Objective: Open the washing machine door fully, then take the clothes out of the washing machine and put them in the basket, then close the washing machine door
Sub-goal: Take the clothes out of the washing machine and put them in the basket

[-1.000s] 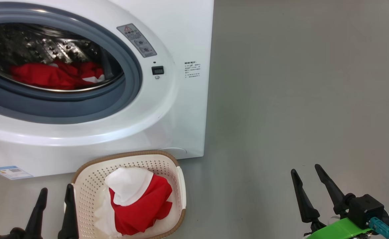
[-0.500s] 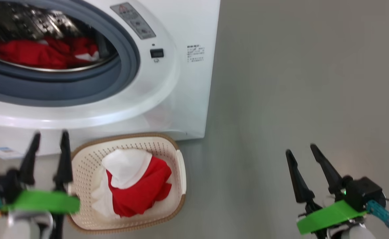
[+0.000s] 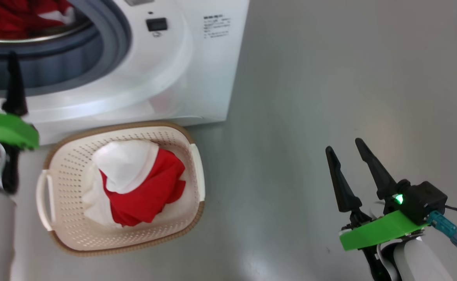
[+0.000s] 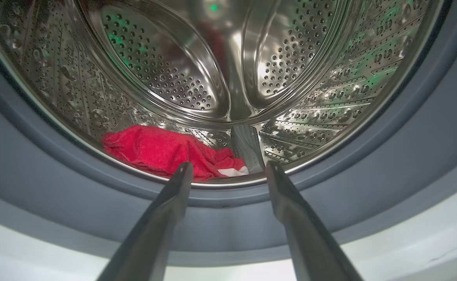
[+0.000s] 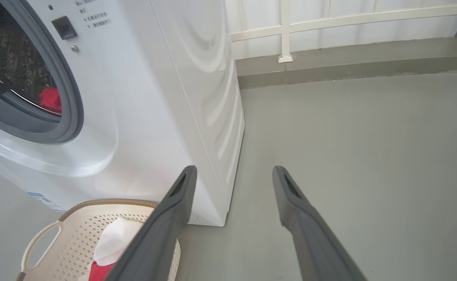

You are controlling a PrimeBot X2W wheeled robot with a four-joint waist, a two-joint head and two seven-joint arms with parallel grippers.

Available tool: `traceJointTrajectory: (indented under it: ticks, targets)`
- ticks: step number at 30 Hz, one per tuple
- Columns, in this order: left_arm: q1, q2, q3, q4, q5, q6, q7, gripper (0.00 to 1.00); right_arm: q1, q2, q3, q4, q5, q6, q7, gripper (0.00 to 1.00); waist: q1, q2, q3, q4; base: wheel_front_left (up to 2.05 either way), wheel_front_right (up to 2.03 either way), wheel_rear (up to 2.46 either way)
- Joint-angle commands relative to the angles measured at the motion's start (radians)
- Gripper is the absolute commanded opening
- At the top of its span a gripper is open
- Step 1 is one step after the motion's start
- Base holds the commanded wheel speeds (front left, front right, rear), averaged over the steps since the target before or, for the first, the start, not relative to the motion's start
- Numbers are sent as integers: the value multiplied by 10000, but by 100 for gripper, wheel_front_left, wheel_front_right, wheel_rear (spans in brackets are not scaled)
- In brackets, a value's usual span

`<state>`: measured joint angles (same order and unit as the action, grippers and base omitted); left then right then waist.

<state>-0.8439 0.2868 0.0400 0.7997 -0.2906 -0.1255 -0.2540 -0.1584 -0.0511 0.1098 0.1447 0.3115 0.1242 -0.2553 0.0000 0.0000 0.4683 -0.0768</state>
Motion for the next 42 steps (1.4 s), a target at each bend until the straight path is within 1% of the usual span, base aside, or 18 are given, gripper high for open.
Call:
traceJointTrajectory:
  ticks: [1, 6, 10, 17, 18, 23, 28, 41, 42]
  targets:
    - [-494, 608, 158, 180, 162, -52, -59, 100, -187, 7, 249, -275, 165, 65, -65, 100, 0, 0, 511, -417, 0, 0, 0]
    - [-1989, 1018, -58, 1775, 336, -39, -48, 100, -369, 7, 395, -324, 296, 65, -65, 100, 0, 0, 849, -683, 0, 0, 0]
    - [-2871, 1296, -201, 2758, 488, 45, -50, 100, -454, 8, 520, -376, 373, 65, -65, 100, 0, 0, 1063, -878, 0, 0, 0]
    - [-3788, 1723, -256, 3726, 564, 247, -61, 100, -532, 8, 696, -461, 441, 65, -65, 100, 0, 0, 1359, -1148, 0, 0, 0]
    - [-3902, 1809, -278, 3844, 601, 333, -62, 100, -543, 8, 719, -473, 448, 65, -65, 100, 0, 0, 1419, -1184, 0, 0, 0]
    - [-4337, 2218, -357, 4236, 702, 563, -69, 100, -581, 8, 839, -548, 466, 65, -65, 100, 0, 0, 1715, -1345, 0, 0, 0]
    - [-4616, 2522, -405, 4439, 709, 603, -73, 100, -596, 8, 907, -616, 454, 65, -65, 100, 0, 0, 1985, -1451, 0, 0, 0]
    - [-5008, 2777, -664, 4640, 781, 697, -77, 100, -696, 8, 1050, -722, 417, 65, -65, 100, 0, 0, 2329, -1568, 0, 0, 0]
    - [-5020, 2802, -672, 4655, 776, 717, -77, 97, -702, 8, 1074, -724, 416, 65, -65, 100, 0, 0, 2341, -1589, 0, 0, 0]
